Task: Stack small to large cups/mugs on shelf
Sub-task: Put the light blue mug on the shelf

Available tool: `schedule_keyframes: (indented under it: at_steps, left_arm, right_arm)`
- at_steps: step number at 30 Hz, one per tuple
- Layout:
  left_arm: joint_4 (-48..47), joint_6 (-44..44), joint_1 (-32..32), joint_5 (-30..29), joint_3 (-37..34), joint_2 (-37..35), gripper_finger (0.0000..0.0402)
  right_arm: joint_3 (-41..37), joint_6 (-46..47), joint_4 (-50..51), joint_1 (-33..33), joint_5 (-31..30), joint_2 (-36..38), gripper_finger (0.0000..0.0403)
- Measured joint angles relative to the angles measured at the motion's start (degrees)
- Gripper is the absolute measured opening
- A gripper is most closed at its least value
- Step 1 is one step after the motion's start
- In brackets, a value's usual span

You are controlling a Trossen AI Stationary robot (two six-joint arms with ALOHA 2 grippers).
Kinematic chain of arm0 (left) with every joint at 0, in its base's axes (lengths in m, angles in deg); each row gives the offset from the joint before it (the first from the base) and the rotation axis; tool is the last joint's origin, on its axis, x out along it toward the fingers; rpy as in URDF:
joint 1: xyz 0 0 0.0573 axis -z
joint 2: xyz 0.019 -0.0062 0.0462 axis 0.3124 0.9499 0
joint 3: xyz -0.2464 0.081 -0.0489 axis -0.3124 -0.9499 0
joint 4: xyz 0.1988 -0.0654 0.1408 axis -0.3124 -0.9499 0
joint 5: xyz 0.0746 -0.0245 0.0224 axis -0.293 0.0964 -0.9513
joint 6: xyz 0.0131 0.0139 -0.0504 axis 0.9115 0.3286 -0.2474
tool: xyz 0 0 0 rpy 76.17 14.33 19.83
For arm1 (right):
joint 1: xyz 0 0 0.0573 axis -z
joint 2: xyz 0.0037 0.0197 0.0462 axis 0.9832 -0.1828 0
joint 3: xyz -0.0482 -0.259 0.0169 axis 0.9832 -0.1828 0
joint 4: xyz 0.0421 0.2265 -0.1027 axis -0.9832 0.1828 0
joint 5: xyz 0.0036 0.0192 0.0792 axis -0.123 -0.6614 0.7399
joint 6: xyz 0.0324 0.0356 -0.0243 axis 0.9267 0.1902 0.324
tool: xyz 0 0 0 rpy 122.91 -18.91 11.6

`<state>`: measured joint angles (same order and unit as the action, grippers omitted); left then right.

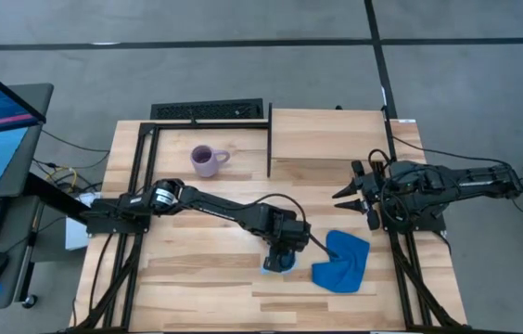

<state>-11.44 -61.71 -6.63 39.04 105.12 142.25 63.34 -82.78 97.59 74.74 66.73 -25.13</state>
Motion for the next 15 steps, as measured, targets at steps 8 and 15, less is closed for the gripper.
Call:
schedule_keyframes:
  at_steps: [8, 15]
  left_arm:
    - [1.3, 3.6, -0.2, 0.9, 0.5, 0.0, 0.0042]
    - [0.8, 2.3, -0.2, 3.3, 0.9, -0.2, 0.0048]
  right_arm:
    - [0.0, 0.0, 0.0, 0.0, 0.0, 0.0, 0.0138]
    - [0.0, 0.0, 0.0, 0.0, 0.0, 0.0, 0.0139]
